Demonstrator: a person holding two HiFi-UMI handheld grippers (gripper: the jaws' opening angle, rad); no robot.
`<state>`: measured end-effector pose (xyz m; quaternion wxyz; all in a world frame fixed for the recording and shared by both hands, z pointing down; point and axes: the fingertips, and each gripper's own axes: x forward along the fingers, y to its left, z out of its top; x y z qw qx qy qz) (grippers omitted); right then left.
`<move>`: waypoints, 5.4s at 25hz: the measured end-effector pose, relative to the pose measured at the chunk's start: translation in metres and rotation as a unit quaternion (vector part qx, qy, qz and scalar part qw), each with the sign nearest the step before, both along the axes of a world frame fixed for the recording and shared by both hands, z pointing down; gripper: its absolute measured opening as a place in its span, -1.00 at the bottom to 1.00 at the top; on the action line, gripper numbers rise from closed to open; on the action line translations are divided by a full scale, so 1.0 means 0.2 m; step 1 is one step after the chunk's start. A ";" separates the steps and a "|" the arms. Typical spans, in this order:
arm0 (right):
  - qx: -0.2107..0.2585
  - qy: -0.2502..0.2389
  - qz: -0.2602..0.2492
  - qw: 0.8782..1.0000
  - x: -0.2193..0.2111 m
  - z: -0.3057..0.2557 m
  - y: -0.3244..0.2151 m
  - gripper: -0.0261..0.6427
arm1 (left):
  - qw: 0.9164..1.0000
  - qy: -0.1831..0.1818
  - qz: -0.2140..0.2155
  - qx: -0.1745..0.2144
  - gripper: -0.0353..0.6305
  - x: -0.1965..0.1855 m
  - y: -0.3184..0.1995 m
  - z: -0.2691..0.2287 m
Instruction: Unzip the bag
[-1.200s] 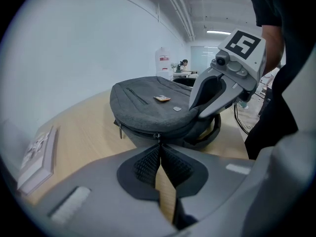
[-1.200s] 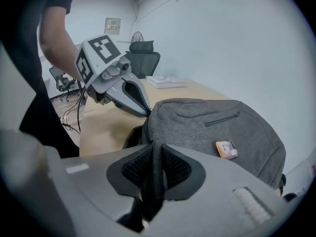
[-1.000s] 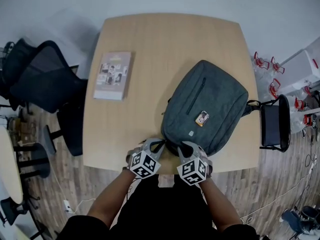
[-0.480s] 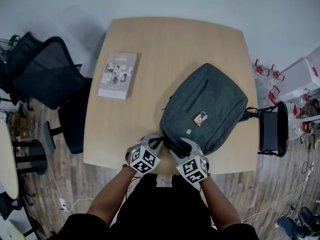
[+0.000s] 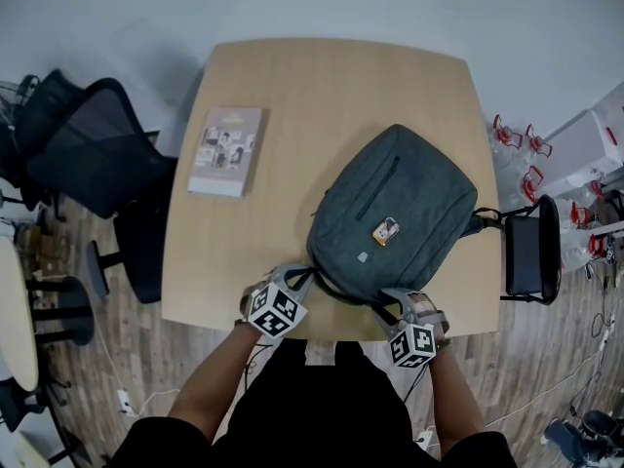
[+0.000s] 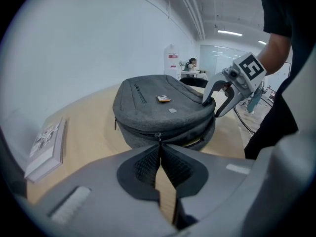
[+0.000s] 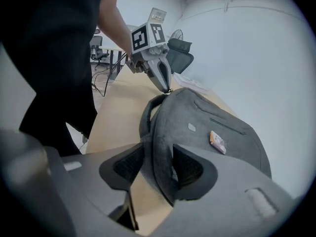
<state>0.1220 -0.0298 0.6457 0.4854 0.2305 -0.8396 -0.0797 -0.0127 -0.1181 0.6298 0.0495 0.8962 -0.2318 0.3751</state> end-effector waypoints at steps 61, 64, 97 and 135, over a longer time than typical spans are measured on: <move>0.008 0.076 -0.042 0.996 0.27 0.05 -0.48 -0.37 | 0.999 -0.007 -0.035 -0.018 -0.80 0.02 0.13 0.00; -0.002 0.062 -0.003 0.998 0.26 0.05 -0.47 -0.39 | 0.999 -0.007 -0.029 -0.018 -0.78 0.05 0.18 0.00; 0.000 -0.029 0.168 0.985 -0.15 -0.01 -0.42 -0.41 | 0.997 0.026 -0.072 -0.001 -0.83 0.05 0.22 -0.04; 0.116 -0.302 0.265 0.908 -0.20 -0.87 -0.61 -0.92 | 0.958 0.156 -0.216 0.106 -0.83 -0.22 -0.23 -0.61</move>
